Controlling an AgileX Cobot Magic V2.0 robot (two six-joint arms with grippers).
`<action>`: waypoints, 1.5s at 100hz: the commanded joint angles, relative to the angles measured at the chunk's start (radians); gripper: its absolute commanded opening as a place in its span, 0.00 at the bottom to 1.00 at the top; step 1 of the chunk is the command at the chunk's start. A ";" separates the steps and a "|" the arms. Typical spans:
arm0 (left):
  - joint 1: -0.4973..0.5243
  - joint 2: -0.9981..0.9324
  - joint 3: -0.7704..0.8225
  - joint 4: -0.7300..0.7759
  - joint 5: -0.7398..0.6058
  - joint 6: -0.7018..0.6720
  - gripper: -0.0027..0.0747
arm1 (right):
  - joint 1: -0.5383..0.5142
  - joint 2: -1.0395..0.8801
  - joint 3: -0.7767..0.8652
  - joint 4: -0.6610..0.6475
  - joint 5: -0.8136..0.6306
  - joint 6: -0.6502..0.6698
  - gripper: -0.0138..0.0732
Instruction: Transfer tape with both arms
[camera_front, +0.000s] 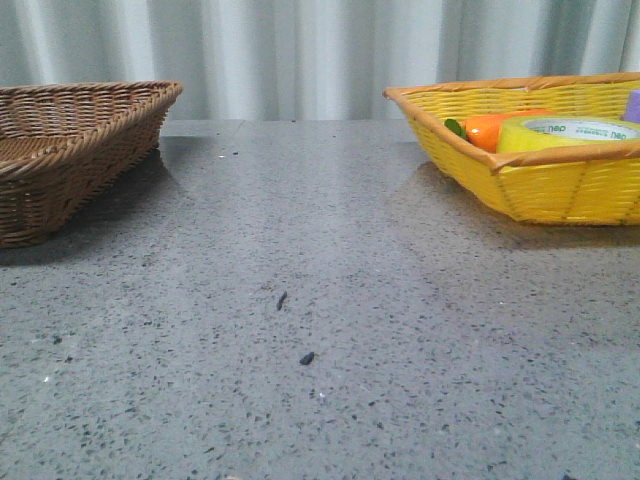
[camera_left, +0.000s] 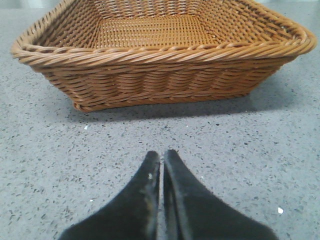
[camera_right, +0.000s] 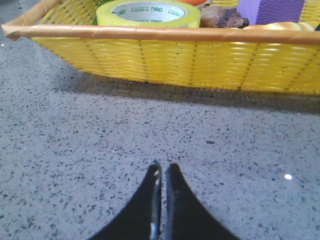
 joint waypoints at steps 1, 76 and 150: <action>0.004 -0.029 0.008 0.000 -0.064 -0.010 0.01 | -0.006 -0.020 0.022 -0.011 -0.013 -0.012 0.09; 0.004 -0.029 0.008 0.000 -0.064 -0.010 0.01 | -0.006 -0.020 0.022 -0.011 -0.009 -0.012 0.09; 0.004 -0.029 0.008 0.000 -0.064 -0.010 0.01 | -0.006 -0.020 0.022 -0.011 -0.054 -0.012 0.09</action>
